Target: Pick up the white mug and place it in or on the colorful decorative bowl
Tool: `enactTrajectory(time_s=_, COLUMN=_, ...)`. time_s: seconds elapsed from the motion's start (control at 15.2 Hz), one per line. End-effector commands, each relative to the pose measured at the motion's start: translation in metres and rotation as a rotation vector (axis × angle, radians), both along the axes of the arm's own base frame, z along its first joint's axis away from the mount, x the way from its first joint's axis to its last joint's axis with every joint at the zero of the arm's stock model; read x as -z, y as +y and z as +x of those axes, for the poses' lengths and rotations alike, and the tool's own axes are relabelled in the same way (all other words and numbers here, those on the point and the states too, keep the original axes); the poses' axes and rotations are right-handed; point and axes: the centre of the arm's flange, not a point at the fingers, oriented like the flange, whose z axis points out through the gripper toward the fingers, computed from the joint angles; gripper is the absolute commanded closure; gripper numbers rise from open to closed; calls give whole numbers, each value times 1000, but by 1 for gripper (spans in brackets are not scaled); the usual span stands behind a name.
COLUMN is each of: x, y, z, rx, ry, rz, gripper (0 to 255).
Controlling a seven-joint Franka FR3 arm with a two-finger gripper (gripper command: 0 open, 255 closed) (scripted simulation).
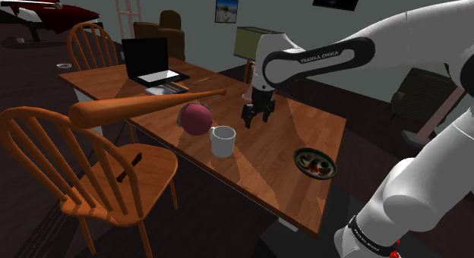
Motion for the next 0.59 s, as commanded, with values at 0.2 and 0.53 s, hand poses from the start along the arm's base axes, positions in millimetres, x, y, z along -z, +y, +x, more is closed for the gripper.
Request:
enactTrajectory(time_s=0.2, x=35, y=21, z=52, rx=33, ry=-6, rz=20, gripper=0)
enactTrajectory(time_s=0.53, x=62, y=36, z=86, rx=55, ry=-10, rz=33, gripper=0)
